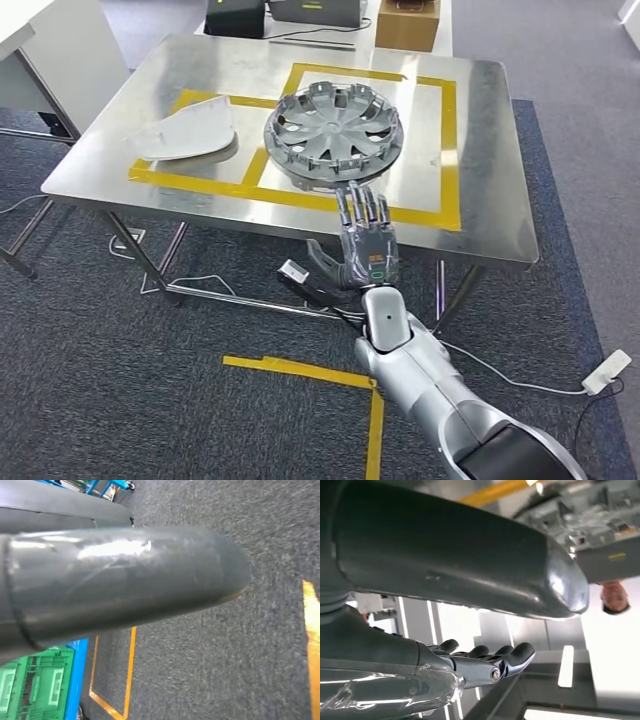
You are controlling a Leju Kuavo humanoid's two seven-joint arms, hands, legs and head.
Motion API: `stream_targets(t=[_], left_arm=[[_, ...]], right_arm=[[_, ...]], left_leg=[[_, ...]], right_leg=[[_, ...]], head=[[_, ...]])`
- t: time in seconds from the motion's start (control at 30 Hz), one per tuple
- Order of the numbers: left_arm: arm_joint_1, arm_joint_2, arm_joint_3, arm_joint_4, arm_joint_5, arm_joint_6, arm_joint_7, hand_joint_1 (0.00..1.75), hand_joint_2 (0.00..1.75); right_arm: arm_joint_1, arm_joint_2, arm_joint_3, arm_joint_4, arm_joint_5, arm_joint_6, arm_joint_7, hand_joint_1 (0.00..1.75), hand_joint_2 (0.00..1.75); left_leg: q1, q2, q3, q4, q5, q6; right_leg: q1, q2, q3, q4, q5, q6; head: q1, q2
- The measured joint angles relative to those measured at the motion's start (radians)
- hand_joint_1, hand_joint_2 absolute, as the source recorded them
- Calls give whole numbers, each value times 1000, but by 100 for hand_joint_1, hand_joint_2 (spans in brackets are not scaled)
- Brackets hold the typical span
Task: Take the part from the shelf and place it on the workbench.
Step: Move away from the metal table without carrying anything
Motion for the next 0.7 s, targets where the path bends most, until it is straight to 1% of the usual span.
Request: stream_targets(t=[0.03, 0.07, 0.1, 0.13, 0.17, 0.2, 0.23, 0.27, 0.3, 0.33, 0.37, 0.4, 0.43, 0.47, 0.5, 0.53, 0.57, 0.6, 0.63, 0.67, 0.7], left_arm=[[0, 1, 1, 0, -1, 0, 0, 0, 0], [0, 1, 2, 0, -1, 0, 0, 0, 0], [0, 1, 2, 0, -1, 0, 0, 0, 0], [-1, 1, 3, 0, -1, 0, 0, 0, 0], [-2, 1, 3, 0, -1, 0, 0, 0, 0], [-4, 0, 3, 0, -1, 0, 0, 0, 0], [-7, -1, 3, 0, -1, 0, 0, 0, 0], [-8, -1, 3, 0, -1, 0, 0, 0, 0], [-8, -1, 3, 0, -2, 0, 0, 0, 0], [-7, 0, 4, 0, -2, 1, 0, 0, 0], [-6, 0, 4, 0, -2, 1, 0, 0, 0], [-6, 1, 4, 0, -2, 1, 0, 0, 0], [-6, 1, 4, 0, -2, 1, 0, 0, 0], [-6, 1, 5, 0, -2, 1, 0, 0, 0], [-6, 1, 5, 0, -2, 1, 0, 0, 0], [-6, 1, 5, 0, -2, 2, 0, 0, 0], [-6, 1, 6, 0, -2, 3, 0, 0, 0], [-6, 1, 6, 0, -2, 4, 0, 0, 0], [-6, 1, 8, 0, -2, 6, 0, 0, 0], [-5, 0, 10, 0, -2, 6, 0, 0, 0], [-5, -1, 12, 0, -2, 7, 0, 0, 0]], right_arm=[[8, -3, -13, 1, -1, 0, -2, 0, 0], [14, -6, -23, 1, -1, 0, -3, 0, 0], [17, -8, -31, 2, -2, 0, -3, 0, 0], [18, -9, -38, 2, -2, 0, -3, 0, 0], [19, -10, -43, 2, -2, 0, -4, 0, 0], [19, -11, -48, 2, -2, 0, -4, 0, 0], [19, -12, -53, 2, -2, 0, -4, 0, 0], [20, -13, -57, 1, -2, 0, -4, 0, 0], [22, -15, -60, 2, -2, 0, -4, 0, 0], [26, -16, -63, 2, -1, 0, -4, 0, 0], [30, -18, -65, 3, -1, 0, -4, 0, 0], [34, -20, -67, 4, -1, 0, -5, 0, 0], [37, -23, -69, 4, -1, 0, -5, 0, 0], [39, -25, -72, 4, 0, 0, -5, 0, 0], [42, -29, -77, 4, 1, 0, -4, 0, 0], [48, -33, -84, 4, 2, 0, -1, 0, 0], [57, -37, -93, 4, 4, 0, 1, 0, 0], [68, -43, -103, 4, 5, 0, 3, 0, 0], [78, -47, -113, 3, 6, 0, 4, 0, 0], [85, -52, -123, 0, 7, 0, 4, 0, 0], [88, -56, -132, -4, 7, 0, 4, 0, 0]], left_leg=[[7, 0, -8, 54, -15, -7], [12, 0, -2, 80, -5, -14], [18, 0, 21, 68, 22, -21], [25, 0, 60, 25, 52, -29], [29, 0, 109, -40, 63, -37], [30, -2, 154, -107, 62, -38], [29, -3, 184, -158, 51, -35], [25, -5, 196, -187, 39, -27], [20, -6, 194, -196, 39, -13], [18, -4, 186, -197, 46, -1], [17, -3, 178, -198, 55, 12], [16, -1, 168, -199, 66, 24], [15, 1, 155, -201, 77, 34], [12, 1, 141, -200, 89, 40], [9, 1, 125, -200, 102, 44], [7, 1, 109, -199, 114, 45], [5, 1, 94, -199, 126, 46], [3, 0, 80, -198, 137, 46], [2, 0, 67, -198, 148, 45], [1, -1, 56, -198, 158, 44], [0, -1, 47, -197, 169, 40]], right_leg=[[-1, -1, -14, 4, 8, 2], [-4, -2, -28, 11, 15, 5], [-8, -3, -44, 20, 21, 8], [-12, -3, -60, 30, 26, 13], [-15, -2, -75, 42, 29, 19], [-16, -1, -88, 53, 33, 25], [-17, -1, -99, 63, 38, 32], [-17, -1, -108, 67, 46, 38], [-19, 0, -113, 67, 55, 45], [-23, 0, -118, 67, 59, 52], [-26, 1, -125, 72, 48, 57], [-28, 2, -137, 94, 17, 62], [-29, 4, -153, 138, -31, 64], [-28, 6, -172, 202, -85, 65], [-27, 7, -187, 275, -130, 65], [-26, 8, -195, 337, -152, 64], [-24, 9, -189, 371, -150, 61], [-22, 9, -167, 370, -127, 57], [-19, 10, -127, 335, -97, 52], [-16, 10, -74, 273, -78, 45], [-12, 10, -10, 188, -78, 38]], head=[[0, 0], [0, 0], [0, 0], [0, 0], [-1, 0], [-1, 0], [0, 0], [0, 0], [1, 0], [1, 0], [2, 0], [3, 0], [5, 0], [6, 0], [7, 0], [7, 0], [7, 0], [7, 0], [7, 0], [7, 0], [7, 0]])
